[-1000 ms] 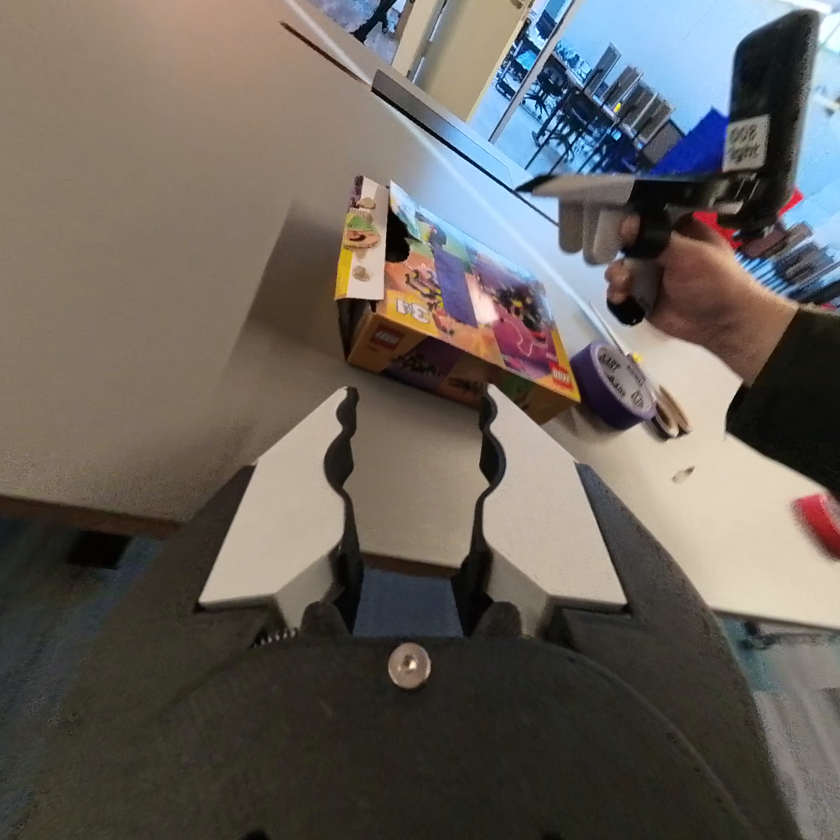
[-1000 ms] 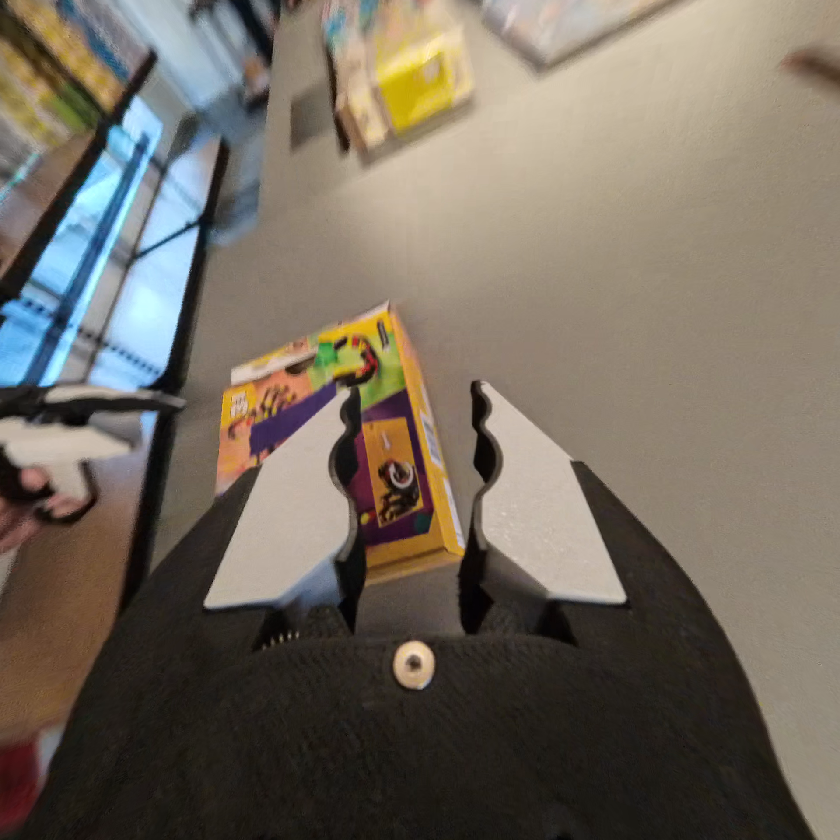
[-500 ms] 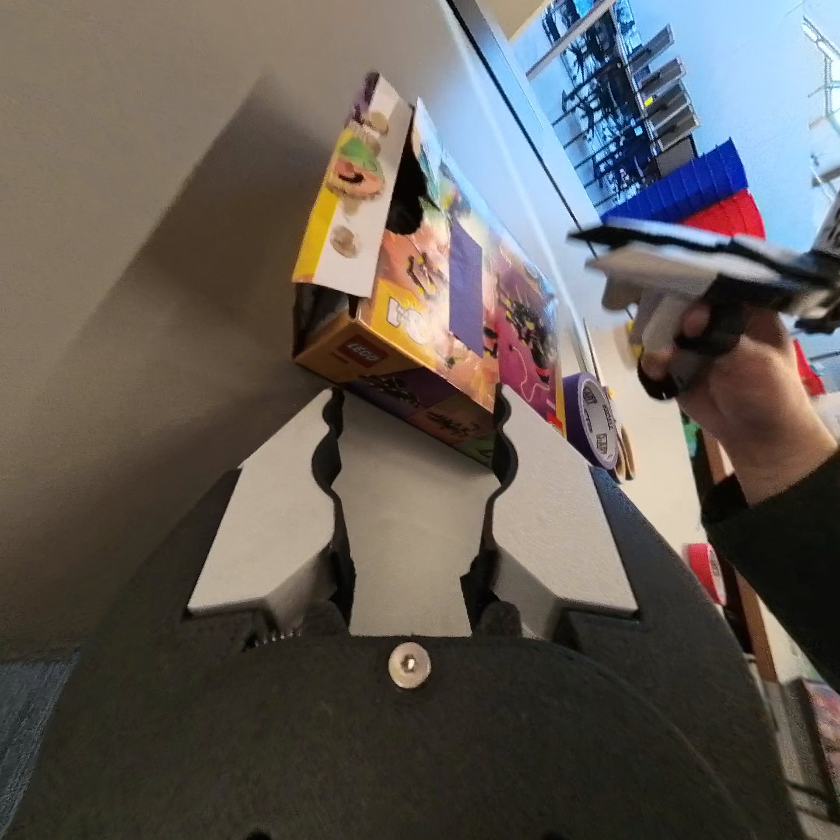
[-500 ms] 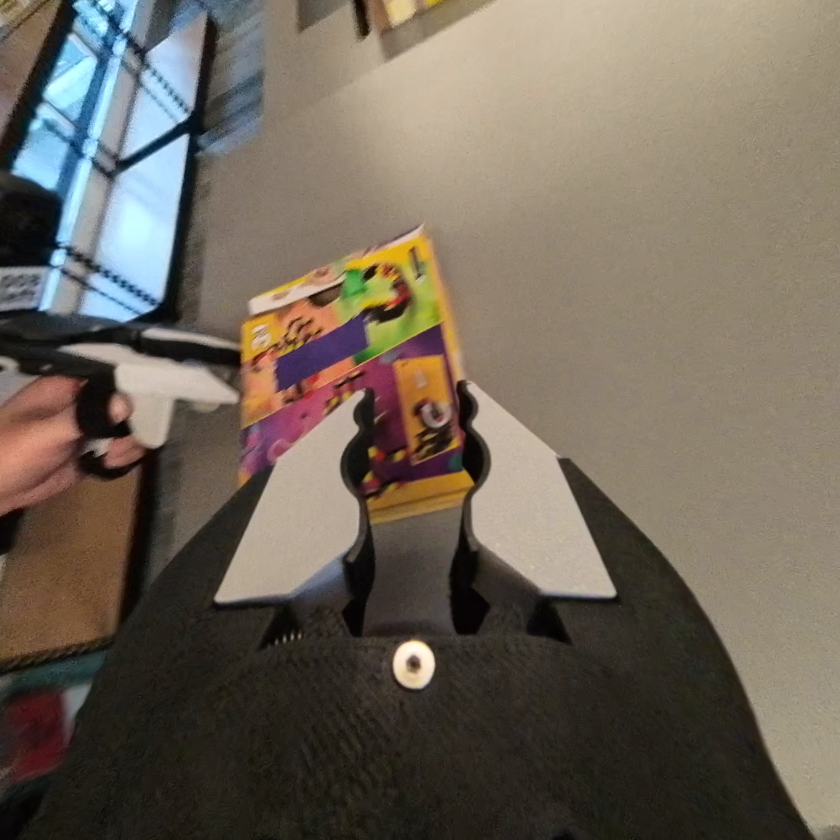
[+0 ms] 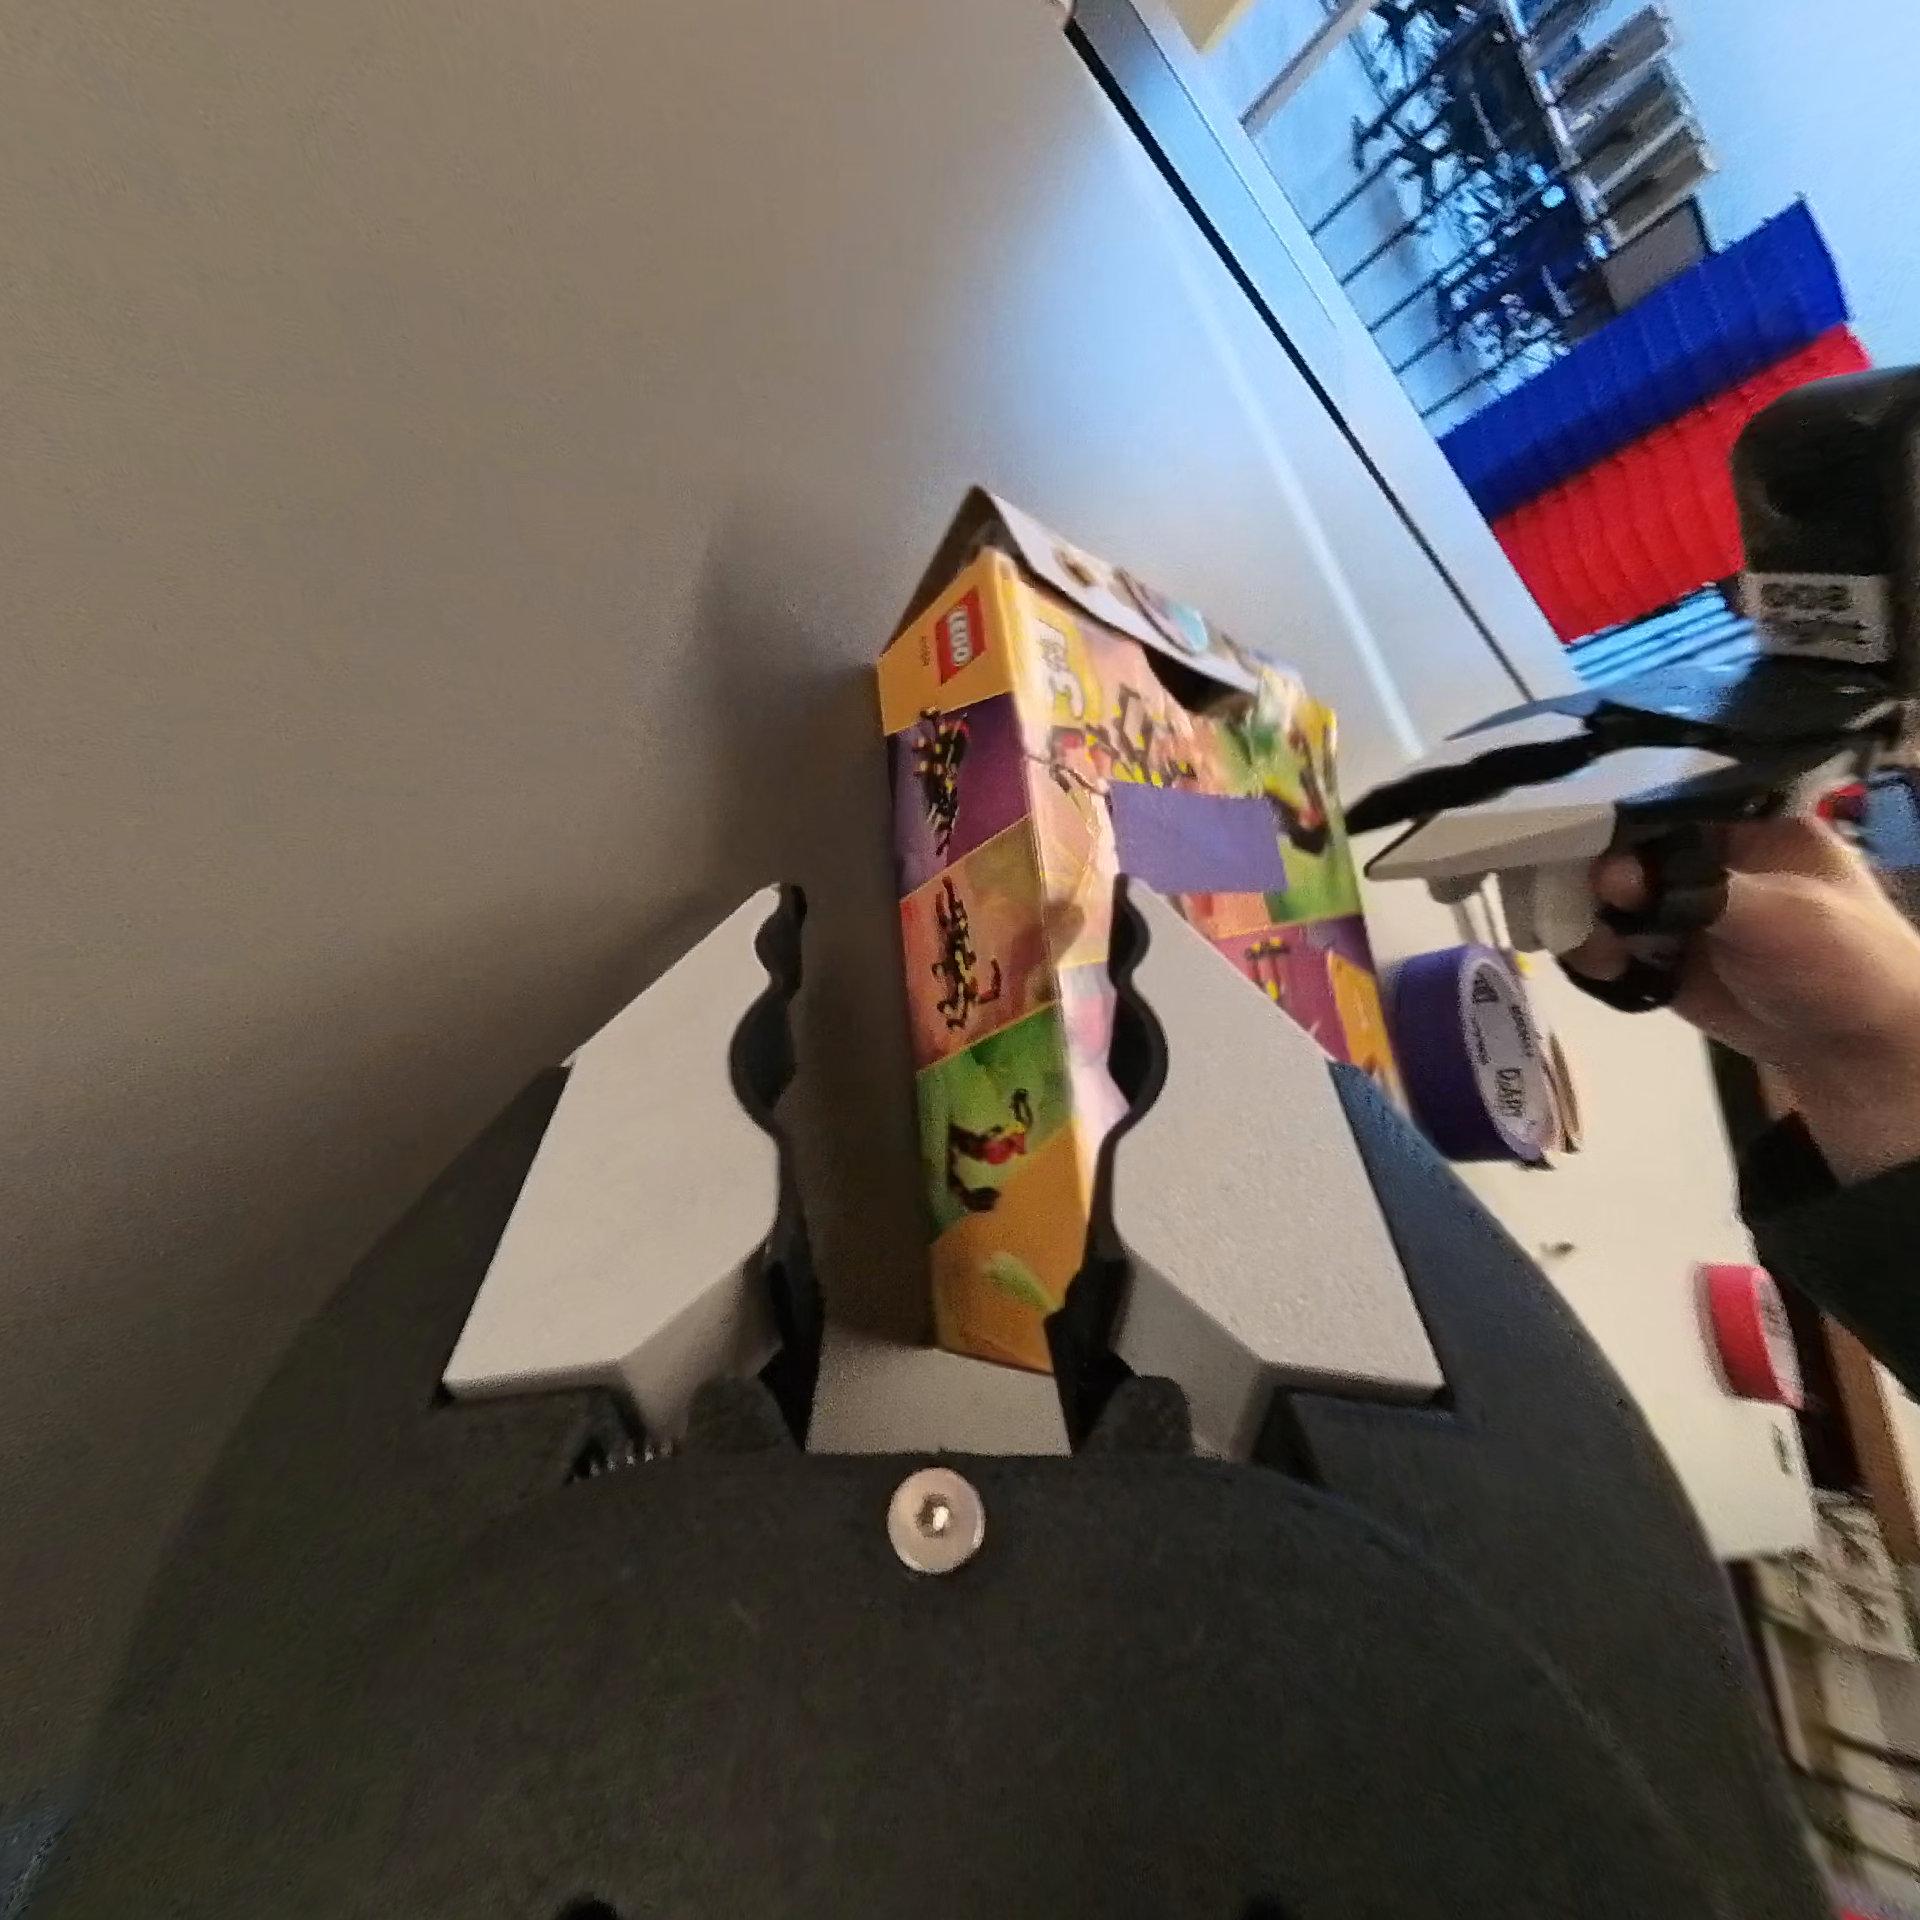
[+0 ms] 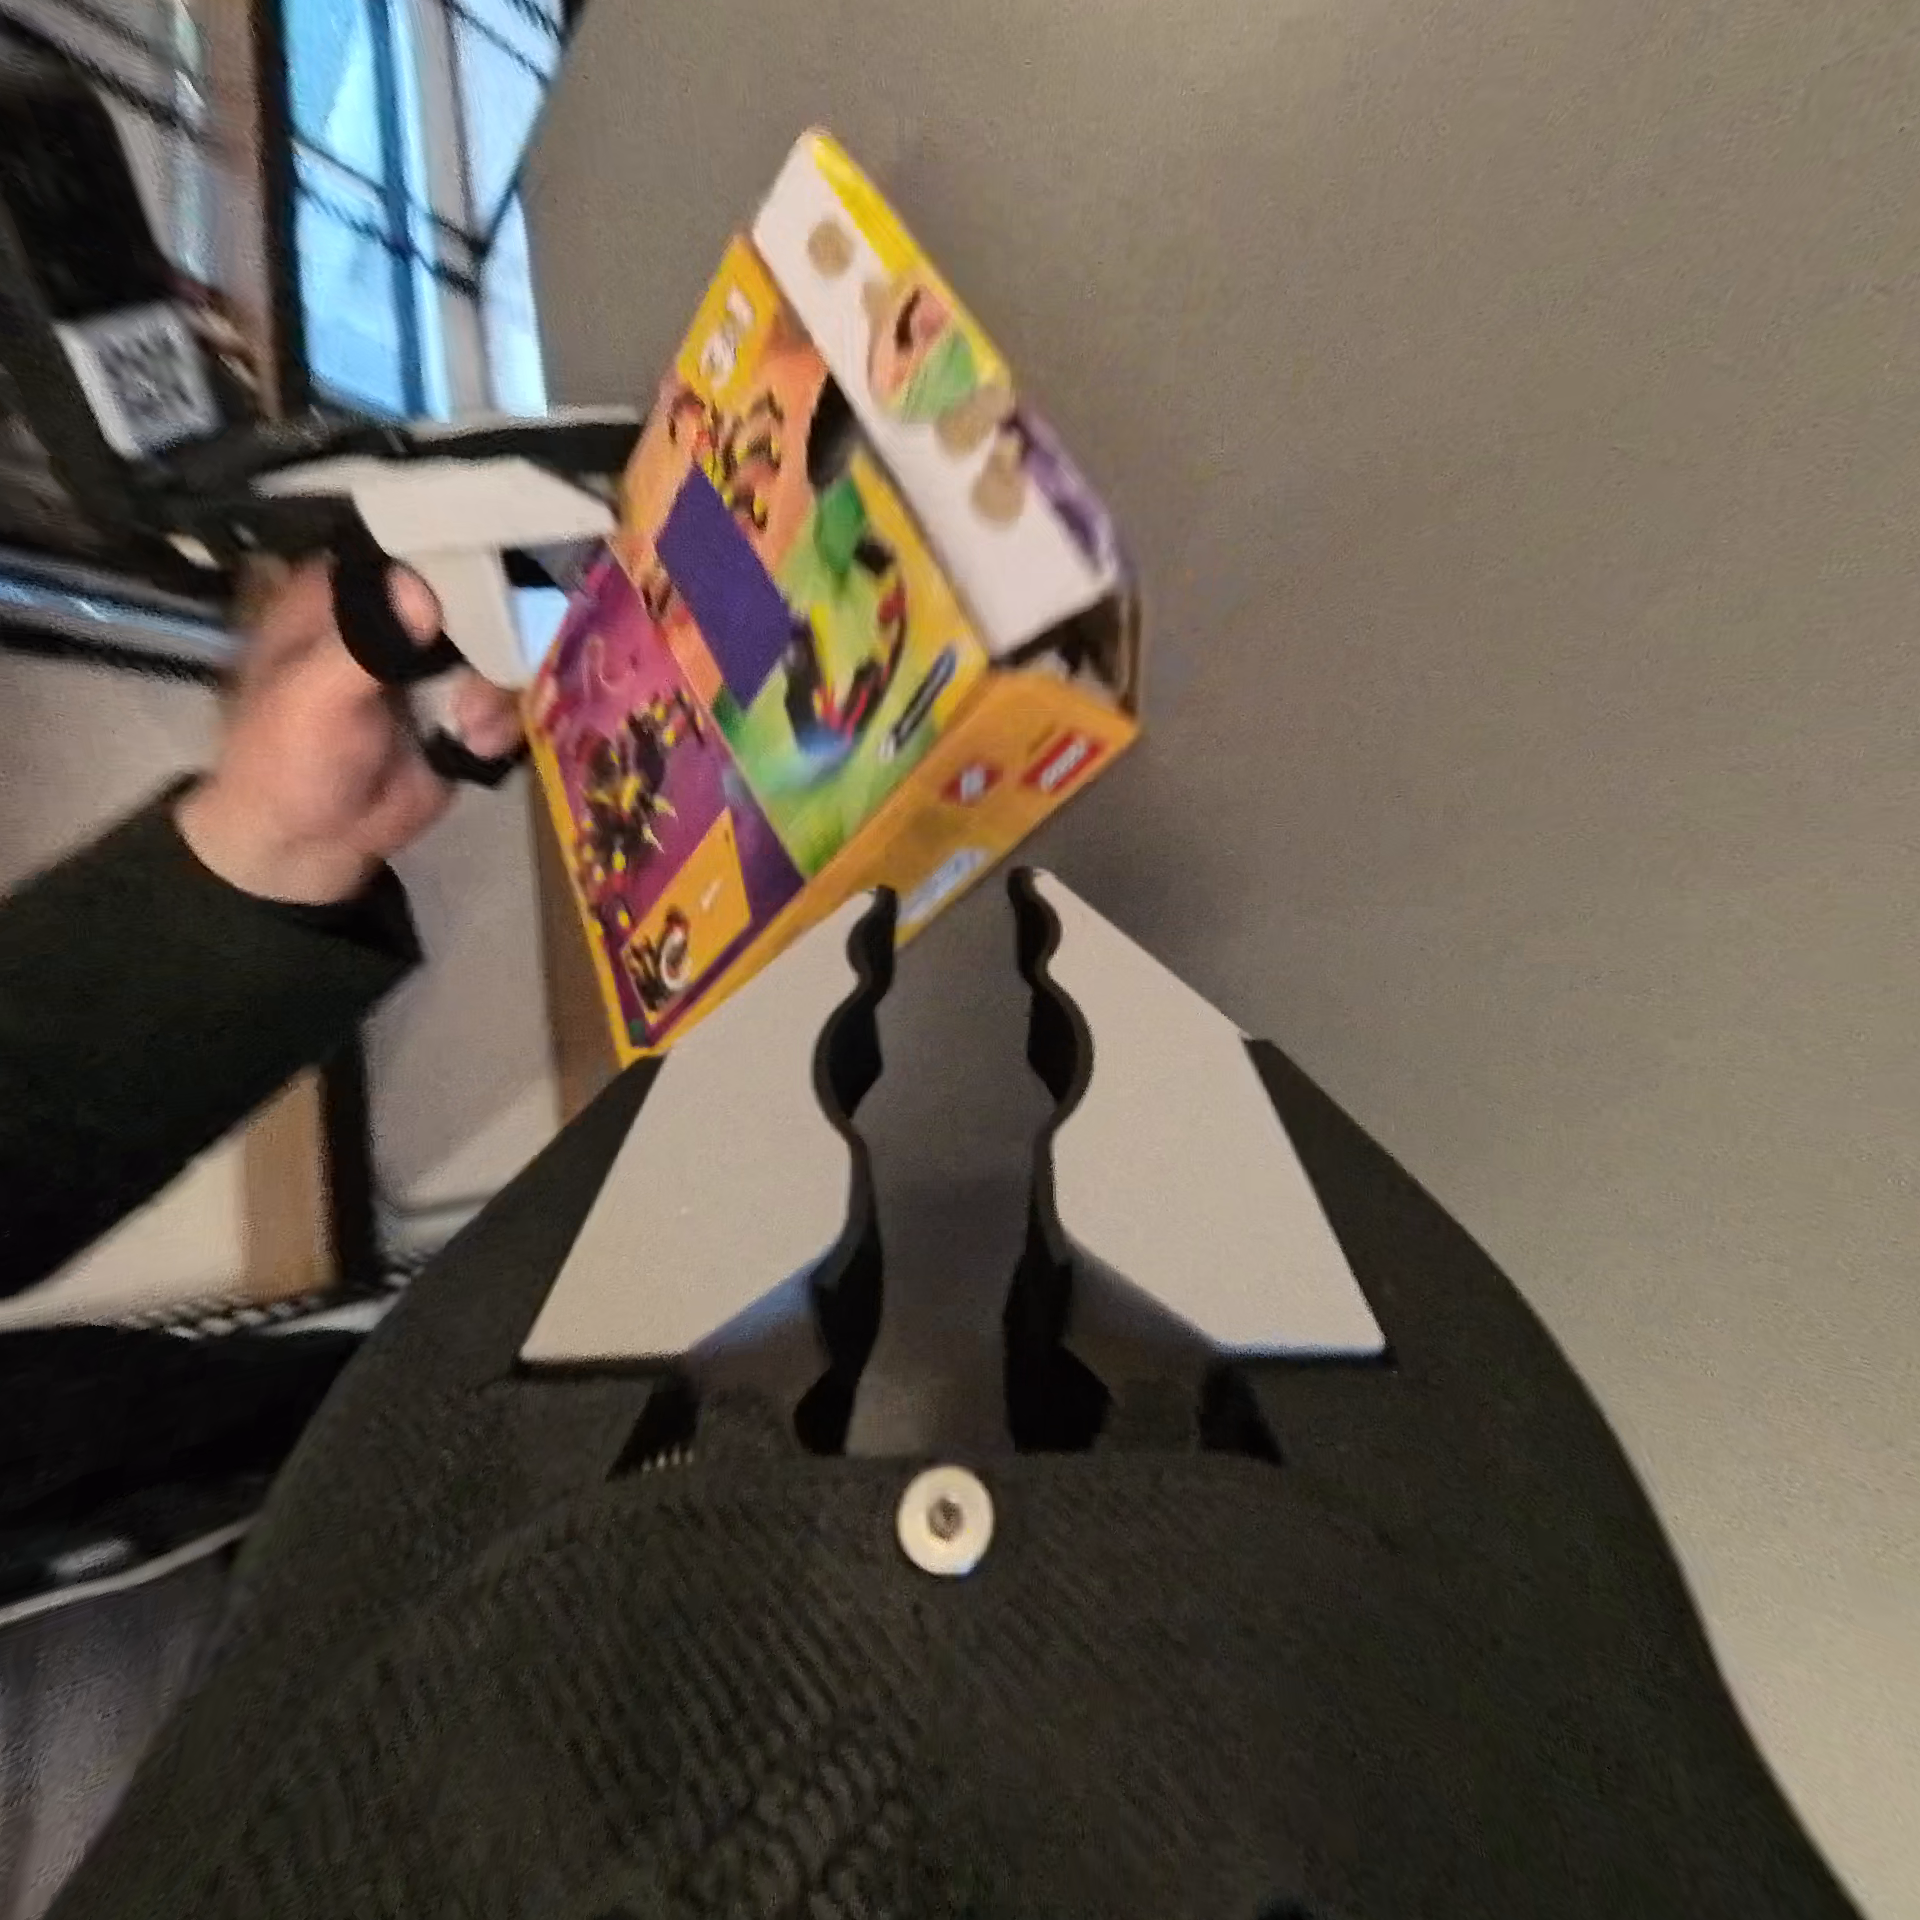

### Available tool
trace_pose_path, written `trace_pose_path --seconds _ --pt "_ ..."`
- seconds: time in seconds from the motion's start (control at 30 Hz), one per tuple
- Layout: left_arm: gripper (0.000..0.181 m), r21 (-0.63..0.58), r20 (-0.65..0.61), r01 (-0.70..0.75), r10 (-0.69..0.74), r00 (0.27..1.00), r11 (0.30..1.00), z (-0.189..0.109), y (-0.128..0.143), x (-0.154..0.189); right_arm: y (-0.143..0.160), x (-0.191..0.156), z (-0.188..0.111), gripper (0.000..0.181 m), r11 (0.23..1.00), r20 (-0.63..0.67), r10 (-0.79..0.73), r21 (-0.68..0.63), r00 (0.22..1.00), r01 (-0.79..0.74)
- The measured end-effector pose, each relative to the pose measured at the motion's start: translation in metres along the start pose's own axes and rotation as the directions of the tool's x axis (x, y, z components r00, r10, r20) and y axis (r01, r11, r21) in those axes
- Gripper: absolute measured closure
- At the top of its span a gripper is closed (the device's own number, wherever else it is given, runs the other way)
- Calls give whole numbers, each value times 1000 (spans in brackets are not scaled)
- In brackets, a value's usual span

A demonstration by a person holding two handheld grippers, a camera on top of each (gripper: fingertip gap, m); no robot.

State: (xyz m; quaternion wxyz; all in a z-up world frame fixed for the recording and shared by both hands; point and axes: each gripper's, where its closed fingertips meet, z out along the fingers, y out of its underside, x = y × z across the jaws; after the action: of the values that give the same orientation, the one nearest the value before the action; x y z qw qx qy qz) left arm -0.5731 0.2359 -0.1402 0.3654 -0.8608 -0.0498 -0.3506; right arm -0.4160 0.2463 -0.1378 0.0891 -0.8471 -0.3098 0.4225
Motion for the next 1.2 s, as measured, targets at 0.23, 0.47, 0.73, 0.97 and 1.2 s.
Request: trace_pose_path --seconds 0.23,0.47,0.73,0.97,1.2 --pt "113 -103 -159 149 -164 974 983 8 -23 -3 -5 -16 10 141 937 148 332 61 932 -343" --pt "115 -247 -44 -15 5 999 969 25 -11 1 -2 -21 22 139 930 141 353 60 925 -364" --pt "142 -250 -21 -109 107 994 962 31 -10 13 3 -19 28 140 933 132 342 70 931 -353" --pt "151 -179 -169 143 -174 970 973 24 -15 9 -4 -18 26 136 897 200 386 147 901 -417" --pt "126 -267 -202 87 -144 969 960 26 -3 23 -8 -8 24 139 918 119 327 193 937 -345"
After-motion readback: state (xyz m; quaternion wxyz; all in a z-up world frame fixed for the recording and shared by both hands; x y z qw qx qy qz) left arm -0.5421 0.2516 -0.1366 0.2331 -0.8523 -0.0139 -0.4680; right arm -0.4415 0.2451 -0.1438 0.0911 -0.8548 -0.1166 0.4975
